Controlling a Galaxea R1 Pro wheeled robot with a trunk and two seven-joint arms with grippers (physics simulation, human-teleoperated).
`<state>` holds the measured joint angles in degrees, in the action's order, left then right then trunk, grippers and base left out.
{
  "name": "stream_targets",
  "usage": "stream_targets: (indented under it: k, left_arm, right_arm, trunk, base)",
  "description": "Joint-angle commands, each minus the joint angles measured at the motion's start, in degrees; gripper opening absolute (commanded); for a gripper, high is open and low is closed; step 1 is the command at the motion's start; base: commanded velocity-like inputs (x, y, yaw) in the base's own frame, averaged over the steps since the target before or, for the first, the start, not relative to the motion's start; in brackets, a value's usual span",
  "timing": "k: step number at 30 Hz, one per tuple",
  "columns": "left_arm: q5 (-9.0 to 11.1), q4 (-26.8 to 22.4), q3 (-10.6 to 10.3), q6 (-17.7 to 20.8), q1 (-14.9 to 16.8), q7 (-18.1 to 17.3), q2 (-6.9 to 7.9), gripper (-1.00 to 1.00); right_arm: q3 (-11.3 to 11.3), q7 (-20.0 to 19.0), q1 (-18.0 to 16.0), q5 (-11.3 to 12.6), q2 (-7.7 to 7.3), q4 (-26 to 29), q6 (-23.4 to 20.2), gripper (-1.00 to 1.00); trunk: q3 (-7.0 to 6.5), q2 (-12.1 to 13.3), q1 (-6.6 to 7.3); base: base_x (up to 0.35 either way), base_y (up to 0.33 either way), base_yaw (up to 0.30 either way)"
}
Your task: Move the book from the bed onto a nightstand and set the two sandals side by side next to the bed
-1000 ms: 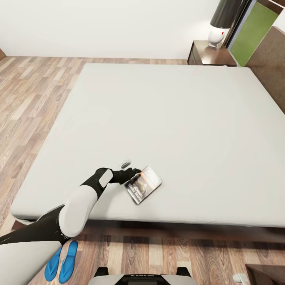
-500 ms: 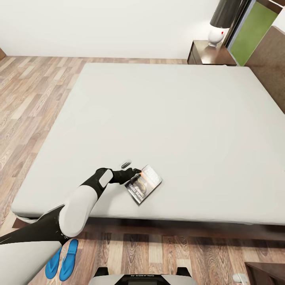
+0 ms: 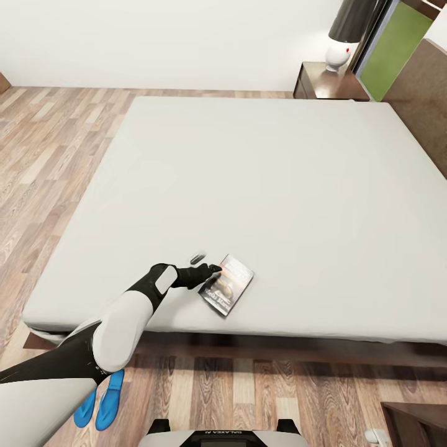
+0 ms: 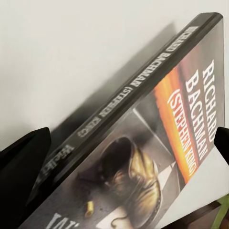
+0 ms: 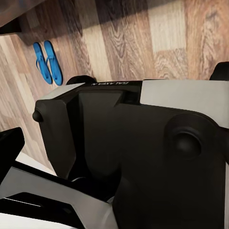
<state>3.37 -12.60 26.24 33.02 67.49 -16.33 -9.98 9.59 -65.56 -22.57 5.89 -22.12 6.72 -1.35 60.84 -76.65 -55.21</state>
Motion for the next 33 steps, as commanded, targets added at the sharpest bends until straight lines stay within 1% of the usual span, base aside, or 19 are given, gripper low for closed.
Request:
stream_targets:
  k: [1,25,33]
  left_arm:
    - [-0.29,-0.07,-0.14,0.47,-0.02,0.24,-0.02,1.00]
    - [-0.29,-0.06,-0.13,0.47,-0.06,0.24,-0.02,1.00]
    - [-0.29,-0.06,-0.13,0.47,-0.06,0.24,-0.02,1.00]
  right_arm:
    - [-0.13,-0.18,-0.02,0.34,-0.02,-0.04,-0.15,1.00]
    - [-0.16,-0.15,-0.02,0.33,-0.02,-0.04,-0.15,1.00]
    - [-0.15,-0.26,-0.02,0.34,-0.03,-0.04,-0.16,1.00]
  trunk:
    - [0.03,-0.02,0.00]
    - [0.03,-0.02,0.00]
    - [0.03,-0.02,0.00]
  base:
    - [-0.010,0.000,0.000]
    - [0.000,0.000,-0.001]
    - [0.000,0.000,-0.176]
